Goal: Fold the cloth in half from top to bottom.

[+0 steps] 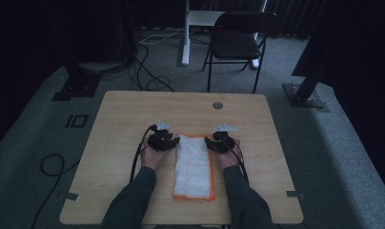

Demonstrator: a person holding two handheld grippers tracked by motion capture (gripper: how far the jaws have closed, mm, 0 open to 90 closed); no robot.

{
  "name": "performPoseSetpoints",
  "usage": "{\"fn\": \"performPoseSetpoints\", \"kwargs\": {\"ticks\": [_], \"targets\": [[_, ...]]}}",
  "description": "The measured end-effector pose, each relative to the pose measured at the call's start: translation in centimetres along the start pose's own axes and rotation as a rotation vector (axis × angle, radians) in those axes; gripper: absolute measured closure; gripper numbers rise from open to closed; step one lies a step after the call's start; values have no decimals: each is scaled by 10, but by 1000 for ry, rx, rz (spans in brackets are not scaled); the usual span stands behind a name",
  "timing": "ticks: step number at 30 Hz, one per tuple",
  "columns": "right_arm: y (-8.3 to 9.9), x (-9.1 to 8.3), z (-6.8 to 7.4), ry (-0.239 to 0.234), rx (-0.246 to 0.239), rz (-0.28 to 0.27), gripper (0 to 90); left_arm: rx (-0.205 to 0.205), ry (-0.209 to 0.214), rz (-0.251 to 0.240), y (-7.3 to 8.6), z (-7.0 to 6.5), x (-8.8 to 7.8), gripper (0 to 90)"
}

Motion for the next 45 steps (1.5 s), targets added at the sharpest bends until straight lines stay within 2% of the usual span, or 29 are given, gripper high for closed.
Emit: {"fn": "performPoseSetpoints", "kwargs": {"ticks": [4,9,13,16,17,19,23,26,29,33,34,35,36,37,38,41,45], "targets": [[-4,6,2,1,-10,10,602,-8,2,10,1,1,4,581],[-6,15,3,4,0,31,590,-19,0,18,-1,2,9,580],[-6,22,4,-3,-16,55,652,-29,-6,24,-2,1,15,576],[-8,23,7,0,-30,59,794,-33,-9,32,-1,0,20,576],[-8,23,7,0,-30,59,794,-33,-9,32,-1,0,20,576],[-10,22,7,23,-35,52,884,-38,-13,34,-1,-1,21,576],[-12,19,1,33,-36,38,896,-44,-18,38,0,1,22,568],[-12,18,-3,14,-8,40,893,-47,-19,39,0,2,23,564],[-12,19,-3,37,-18,34,895,-53,-23,44,1,3,23,564],[-12,21,-4,47,0,42,877,-58,-24,53,2,5,26,564],[-12,22,-4,47,5,48,794,-60,-23,52,2,5,26,563],[-12,22,-4,47,5,48,794,-60,-23,52,2,5,26,563],[-11,23,-5,37,12,55,748,-63,-24,54,1,5,26,563],[-10,24,-4,20,16,64,663,-62,-26,55,1,5,27,563],[-9,24,-4,24,13,63,623,-62,-27,56,0,5,27,563],[-9,27,-6,29,30,75,577,-62,-34,57,-1,5,28,565],[-9,28,-7,28,43,88,568,-65,-39,63,-3,4,30,594]]}}
Point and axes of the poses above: each handheld gripper's, and its own axes: x roughly forward along the jaws, y roughly out of its underside, z roughly to its left, the point moved 1 cm from there along x, roughly forward along the jaws, and after that the axes turned 5 degrees about y, right-handed, at the moved point
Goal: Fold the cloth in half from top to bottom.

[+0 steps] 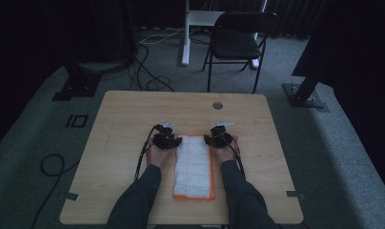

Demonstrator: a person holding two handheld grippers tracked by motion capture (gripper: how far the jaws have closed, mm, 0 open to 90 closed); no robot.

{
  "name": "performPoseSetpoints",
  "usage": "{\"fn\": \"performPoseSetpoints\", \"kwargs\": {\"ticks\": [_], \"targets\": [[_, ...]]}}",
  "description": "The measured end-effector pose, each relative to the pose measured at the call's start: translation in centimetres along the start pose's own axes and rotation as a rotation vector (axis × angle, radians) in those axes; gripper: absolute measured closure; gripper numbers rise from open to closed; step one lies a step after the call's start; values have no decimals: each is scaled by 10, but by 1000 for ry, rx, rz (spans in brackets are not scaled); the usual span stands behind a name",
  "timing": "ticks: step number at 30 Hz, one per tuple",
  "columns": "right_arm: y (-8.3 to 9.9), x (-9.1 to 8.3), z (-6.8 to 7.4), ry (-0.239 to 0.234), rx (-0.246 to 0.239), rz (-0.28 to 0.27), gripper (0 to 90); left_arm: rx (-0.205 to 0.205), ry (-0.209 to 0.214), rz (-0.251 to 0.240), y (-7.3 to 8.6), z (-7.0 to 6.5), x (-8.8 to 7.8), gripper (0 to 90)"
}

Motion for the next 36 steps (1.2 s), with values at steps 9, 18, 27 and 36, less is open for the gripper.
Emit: {"fn": "performPoseSetpoints", "kwargs": {"ticks": [9,18,27,36], "targets": [[-1,0,5,-45,-20,9,832,-20,64,28,-3,-2,3,842],[-5,0,8,-22,-38,-11,851,-2,53,41,-7,-1,2,873],[-12,-7,7,-20,-38,-48,851,-7,55,14,-14,1,-3,874],[-16,-10,5,-27,-33,-71,850,-5,50,-2,-20,1,-7,874]]}}
Point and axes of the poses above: each handheld gripper's, and its own axes: x roughly forward along the jaws, y roughly out of its underside, z roughly to its left, the point moved 1 cm from there along x, roughly forward along the jaws, and after that the axes turned 5 degrees about y, right-handed, at the moved point
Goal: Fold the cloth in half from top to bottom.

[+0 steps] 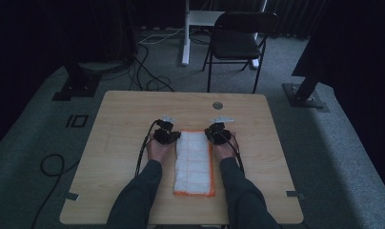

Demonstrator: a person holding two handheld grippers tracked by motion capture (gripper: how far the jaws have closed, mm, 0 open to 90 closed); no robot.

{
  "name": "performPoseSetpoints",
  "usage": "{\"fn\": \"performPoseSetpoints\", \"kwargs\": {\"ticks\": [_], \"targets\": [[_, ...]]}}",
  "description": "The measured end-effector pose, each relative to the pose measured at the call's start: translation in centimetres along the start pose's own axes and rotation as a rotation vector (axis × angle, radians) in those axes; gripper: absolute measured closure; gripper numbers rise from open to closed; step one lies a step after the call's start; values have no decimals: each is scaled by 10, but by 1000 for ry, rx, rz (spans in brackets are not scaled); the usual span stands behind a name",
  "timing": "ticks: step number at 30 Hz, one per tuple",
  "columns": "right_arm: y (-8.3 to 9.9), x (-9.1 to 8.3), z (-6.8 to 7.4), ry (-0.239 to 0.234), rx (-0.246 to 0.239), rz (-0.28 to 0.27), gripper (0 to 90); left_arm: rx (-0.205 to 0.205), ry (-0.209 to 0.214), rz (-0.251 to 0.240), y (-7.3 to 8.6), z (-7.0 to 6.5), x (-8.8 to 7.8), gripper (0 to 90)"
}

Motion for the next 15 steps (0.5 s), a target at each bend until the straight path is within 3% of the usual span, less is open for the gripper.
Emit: {"fn": "performPoseSetpoints", "kwargs": {"ticks": [15], "targets": [[-17,-20,1,-8,-15,-71,850,18,2,-55,-12,-3,-20,873]]}}
Point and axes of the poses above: each handheld gripper's, and its own axes: x roughly forward along the jaws, y roughly out of its underside, z roughly to its left, the point moved 1 cm from there along x, roughly forward along the jaws, and after that the axes turned 5 degrees about y, right-handed, at the moved point
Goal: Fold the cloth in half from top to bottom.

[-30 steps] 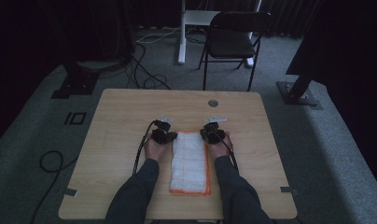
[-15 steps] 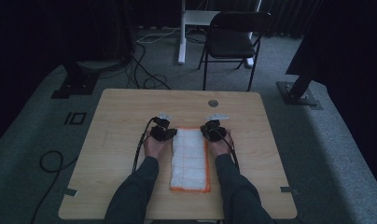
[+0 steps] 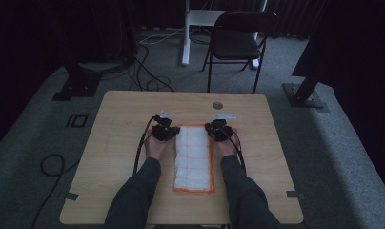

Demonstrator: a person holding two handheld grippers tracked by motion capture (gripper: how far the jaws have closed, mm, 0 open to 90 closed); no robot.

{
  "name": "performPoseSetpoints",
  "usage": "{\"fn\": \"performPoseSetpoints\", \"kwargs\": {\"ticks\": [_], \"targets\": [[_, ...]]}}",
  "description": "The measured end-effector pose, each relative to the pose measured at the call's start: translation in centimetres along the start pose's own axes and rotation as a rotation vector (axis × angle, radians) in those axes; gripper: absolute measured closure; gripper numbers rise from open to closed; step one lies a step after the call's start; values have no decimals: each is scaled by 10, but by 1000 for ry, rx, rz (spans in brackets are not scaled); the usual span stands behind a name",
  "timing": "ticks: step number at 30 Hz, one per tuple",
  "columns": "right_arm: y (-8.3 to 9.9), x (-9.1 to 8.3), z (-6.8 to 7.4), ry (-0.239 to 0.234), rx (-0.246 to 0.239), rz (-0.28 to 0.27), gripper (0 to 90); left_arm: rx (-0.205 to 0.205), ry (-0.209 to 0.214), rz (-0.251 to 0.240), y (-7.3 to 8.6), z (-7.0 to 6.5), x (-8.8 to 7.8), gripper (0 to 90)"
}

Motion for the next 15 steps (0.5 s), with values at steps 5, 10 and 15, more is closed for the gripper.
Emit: {"fn": "performPoseSetpoints", "kwargs": {"ticks": [5,10,15], "targets": [[-1,-4,0,-6,-1,-7,850,10,3,-6,-1,-2,-5,873],[-2,-11,1,-13,-10,-17,850,22,10,-21,-4,-7,-13,873],[-3,-19,1,-21,-20,-31,850,32,18,-30,-4,-11,-19,873]]}}
Point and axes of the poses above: each handheld gripper's, and its own axes: x roughly forward along the jaws, y roughly out of its underside, z roughly to its left, the point moved 1 cm from there along x, roughly forward along the jaws, and after that the axes turned 5 degrees about y, right-handed, at the moved point
